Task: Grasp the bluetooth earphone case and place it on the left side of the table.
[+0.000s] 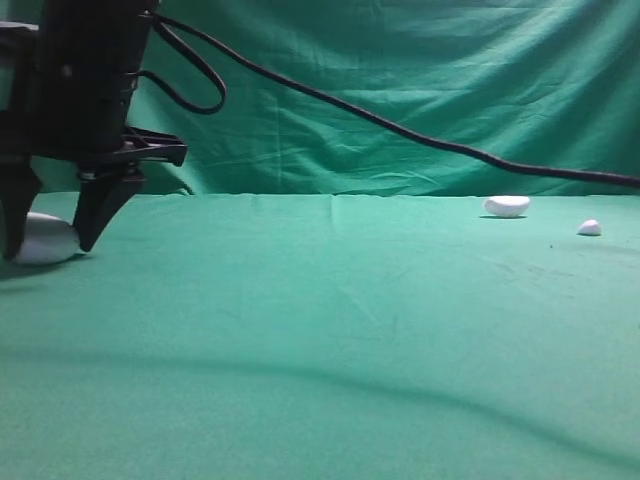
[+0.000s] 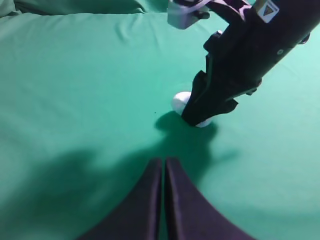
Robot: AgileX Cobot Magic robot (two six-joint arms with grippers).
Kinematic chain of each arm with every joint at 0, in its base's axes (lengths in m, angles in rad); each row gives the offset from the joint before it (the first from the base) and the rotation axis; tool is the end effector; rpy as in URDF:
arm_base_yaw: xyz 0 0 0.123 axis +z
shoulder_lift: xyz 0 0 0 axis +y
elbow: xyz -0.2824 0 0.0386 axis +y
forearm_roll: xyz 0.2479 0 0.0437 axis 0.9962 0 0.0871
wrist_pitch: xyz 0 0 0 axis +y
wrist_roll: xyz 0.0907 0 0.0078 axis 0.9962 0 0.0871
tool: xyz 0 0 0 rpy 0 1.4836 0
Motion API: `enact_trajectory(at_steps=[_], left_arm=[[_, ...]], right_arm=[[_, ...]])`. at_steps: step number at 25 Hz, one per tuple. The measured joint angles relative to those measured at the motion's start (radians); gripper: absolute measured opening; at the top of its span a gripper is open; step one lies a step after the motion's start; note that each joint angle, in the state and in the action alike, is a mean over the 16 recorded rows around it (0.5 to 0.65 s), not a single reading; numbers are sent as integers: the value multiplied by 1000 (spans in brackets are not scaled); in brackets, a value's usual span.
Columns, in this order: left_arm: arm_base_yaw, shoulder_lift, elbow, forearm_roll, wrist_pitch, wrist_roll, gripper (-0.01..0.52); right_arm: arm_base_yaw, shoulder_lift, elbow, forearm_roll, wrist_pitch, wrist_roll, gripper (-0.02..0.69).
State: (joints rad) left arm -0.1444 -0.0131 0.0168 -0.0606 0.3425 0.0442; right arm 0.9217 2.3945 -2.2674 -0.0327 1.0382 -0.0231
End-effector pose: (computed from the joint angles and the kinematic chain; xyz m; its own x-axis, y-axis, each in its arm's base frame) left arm 0.0523 -0.0095 0.1773 -0.2550 0.0241 -0.9666 0.1601 0.9870 -0.0177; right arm 0.3211 0.4189 0.2183 -0.5008 -0.7256 -0.4718 -0.8088 0.5865 -0.0436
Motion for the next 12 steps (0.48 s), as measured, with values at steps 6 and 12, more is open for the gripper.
enact_trajectory(at_steps=[6, 12], left_arm=[[0, 0, 0, 0, 0, 0, 0], [0, 0, 0, 0, 0, 0, 0]], right_arm=[[-10, -133, -62, -35, 131, 48, 301], [-21, -314, -72, -64, 211, 95, 77]])
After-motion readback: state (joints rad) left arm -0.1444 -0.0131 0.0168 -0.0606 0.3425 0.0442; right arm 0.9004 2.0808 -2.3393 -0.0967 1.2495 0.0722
